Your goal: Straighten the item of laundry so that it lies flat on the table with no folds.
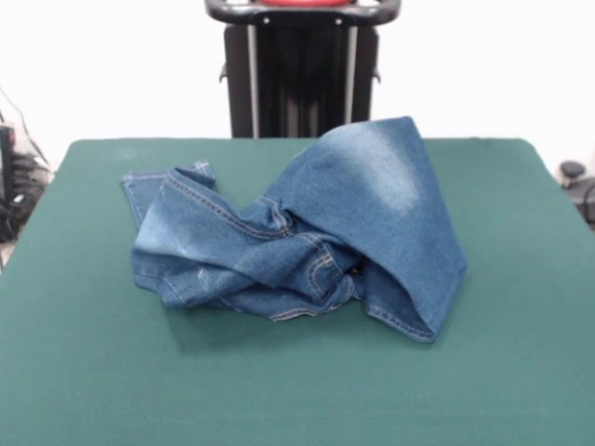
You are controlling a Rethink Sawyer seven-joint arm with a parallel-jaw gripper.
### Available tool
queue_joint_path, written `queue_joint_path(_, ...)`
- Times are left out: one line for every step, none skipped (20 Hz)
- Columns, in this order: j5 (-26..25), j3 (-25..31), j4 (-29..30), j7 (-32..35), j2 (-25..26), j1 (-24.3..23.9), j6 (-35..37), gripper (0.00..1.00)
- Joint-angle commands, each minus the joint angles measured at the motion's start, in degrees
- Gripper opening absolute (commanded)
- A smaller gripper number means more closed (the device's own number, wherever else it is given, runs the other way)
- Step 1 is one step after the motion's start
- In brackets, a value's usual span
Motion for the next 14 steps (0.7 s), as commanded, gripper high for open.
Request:
queue_joint_path(4.93,11.65,3.39,9.68,4.38,-0.2,2.03,1.0)
queue_joint_path(5.12,12.0,3.29,9.34,4.44,-0.32,2.35,1.0)
queue_joint_path(5.12,12.36,3.35,9.57,4.63,-0.3,2.25,1.0)
queue_joint_path(4.84,12.6,3.38,9.99,4.96,-0.27,1.9,1.0)
queue_joint_path(4.73,12.77,3.32,10.26,5.29,-0.15,1.88,1.0)
queue_joint_path(4.45,13.05,3.16,10.65,5.73,-0.12,1.59,1.0)
queue_joint_path(4.24,13.45,3.25,11.19,6.07,-0.14,1.15,1.0)
queue_joint_path(4.72,14.02,3.5,10.73,6.05,-0.29,1.61,1.0)
queue_joint_path(4.94,14.39,3.5,10.89,6.28,-0.38,1.8,1.0)
queue_joint_path(5.33,14.82,3.62,10.91,6.48,-0.45,2.13,1.0)
queue_joint_path(5.71,15.24,3.75,10.94,6.68,-0.51,2.45,1.0)
queue_joint_path(6.24,15.65,3.89,10.39,6.72,-0.63,3.19,1.0)
queue_joint_path(6.62,16.0,3.94,10.03,6.65,-0.62,3.68,1.0)
queue_joint_path(6.85,16.21,3.97,9.74,6.59,-0.6,4.03,1.0)
